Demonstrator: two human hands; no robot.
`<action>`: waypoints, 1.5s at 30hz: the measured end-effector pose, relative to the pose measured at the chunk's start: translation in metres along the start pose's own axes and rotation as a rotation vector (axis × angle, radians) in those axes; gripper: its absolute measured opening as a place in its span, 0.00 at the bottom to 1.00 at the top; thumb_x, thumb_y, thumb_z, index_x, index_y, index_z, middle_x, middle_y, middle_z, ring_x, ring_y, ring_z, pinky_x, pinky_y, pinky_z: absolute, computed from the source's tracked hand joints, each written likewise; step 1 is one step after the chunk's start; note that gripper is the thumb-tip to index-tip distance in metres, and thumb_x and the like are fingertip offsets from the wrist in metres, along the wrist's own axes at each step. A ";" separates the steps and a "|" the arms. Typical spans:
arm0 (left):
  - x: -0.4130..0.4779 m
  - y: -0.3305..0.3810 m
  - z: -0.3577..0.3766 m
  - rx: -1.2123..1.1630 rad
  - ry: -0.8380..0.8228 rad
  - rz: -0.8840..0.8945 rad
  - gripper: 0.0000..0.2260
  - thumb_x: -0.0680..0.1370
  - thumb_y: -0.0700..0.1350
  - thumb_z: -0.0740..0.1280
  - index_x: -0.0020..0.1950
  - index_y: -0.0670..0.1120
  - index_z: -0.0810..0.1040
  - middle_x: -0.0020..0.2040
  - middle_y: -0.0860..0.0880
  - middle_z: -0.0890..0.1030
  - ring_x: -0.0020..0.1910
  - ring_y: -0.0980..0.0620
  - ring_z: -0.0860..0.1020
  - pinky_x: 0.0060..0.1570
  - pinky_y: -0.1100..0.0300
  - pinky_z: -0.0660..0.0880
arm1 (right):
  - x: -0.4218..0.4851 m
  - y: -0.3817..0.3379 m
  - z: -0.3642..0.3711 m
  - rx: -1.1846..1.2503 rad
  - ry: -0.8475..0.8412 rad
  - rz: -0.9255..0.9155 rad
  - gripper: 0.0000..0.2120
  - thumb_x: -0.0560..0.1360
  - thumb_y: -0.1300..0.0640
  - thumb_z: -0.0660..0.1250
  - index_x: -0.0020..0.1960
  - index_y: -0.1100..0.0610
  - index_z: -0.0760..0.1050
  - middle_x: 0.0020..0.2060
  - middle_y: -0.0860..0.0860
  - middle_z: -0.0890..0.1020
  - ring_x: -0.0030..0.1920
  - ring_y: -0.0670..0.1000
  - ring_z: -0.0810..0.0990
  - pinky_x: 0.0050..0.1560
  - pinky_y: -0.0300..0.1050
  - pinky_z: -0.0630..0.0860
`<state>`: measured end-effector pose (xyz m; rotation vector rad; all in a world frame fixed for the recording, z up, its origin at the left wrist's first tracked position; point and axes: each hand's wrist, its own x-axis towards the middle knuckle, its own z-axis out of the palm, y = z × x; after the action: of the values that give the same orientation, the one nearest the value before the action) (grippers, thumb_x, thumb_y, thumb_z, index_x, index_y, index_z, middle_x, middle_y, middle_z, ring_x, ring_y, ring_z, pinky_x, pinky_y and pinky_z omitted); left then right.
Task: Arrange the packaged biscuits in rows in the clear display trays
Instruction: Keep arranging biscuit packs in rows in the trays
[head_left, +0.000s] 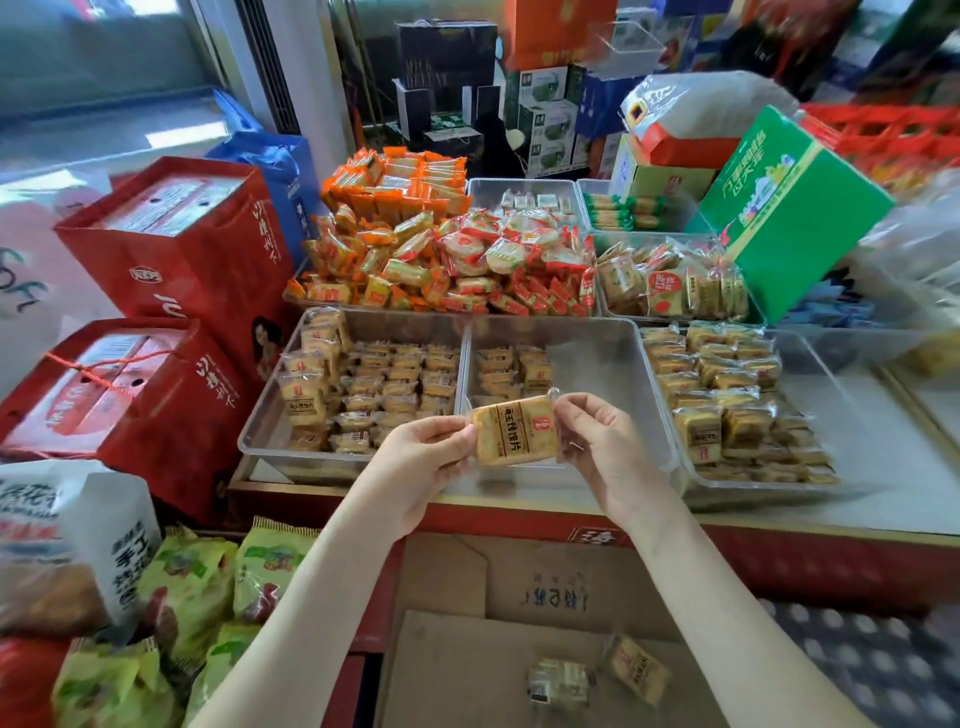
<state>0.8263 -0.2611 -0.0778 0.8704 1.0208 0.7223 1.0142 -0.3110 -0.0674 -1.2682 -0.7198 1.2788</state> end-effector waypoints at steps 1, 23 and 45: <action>-0.001 -0.001 0.001 0.000 -0.008 -0.002 0.11 0.73 0.41 0.70 0.53 0.38 0.80 0.47 0.43 0.84 0.48 0.48 0.78 0.45 0.62 0.77 | -0.001 0.002 0.000 -0.023 0.012 -0.011 0.10 0.81 0.61 0.60 0.43 0.56 0.76 0.36 0.50 0.84 0.35 0.45 0.79 0.34 0.39 0.70; 0.042 -0.015 -0.034 1.238 0.002 1.227 0.08 0.76 0.35 0.64 0.46 0.48 0.76 0.54 0.46 0.80 0.57 0.52 0.76 0.54 0.60 0.77 | 0.056 0.030 -0.028 -1.071 -0.198 -1.104 0.15 0.75 0.64 0.66 0.59 0.55 0.69 0.58 0.50 0.72 0.56 0.45 0.72 0.56 0.36 0.73; 0.151 -0.095 -0.087 1.721 0.067 0.613 0.32 0.84 0.62 0.42 0.77 0.41 0.62 0.76 0.41 0.64 0.77 0.44 0.60 0.74 0.47 0.49 | 0.184 0.094 -0.018 -1.220 -0.625 0.195 0.25 0.76 0.50 0.69 0.71 0.52 0.69 0.61 0.47 0.72 0.58 0.46 0.71 0.56 0.39 0.67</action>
<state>0.8103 -0.1565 -0.2450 2.7257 1.3498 0.1785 1.0453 -0.1582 -0.2047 -1.9045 -2.0673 1.4268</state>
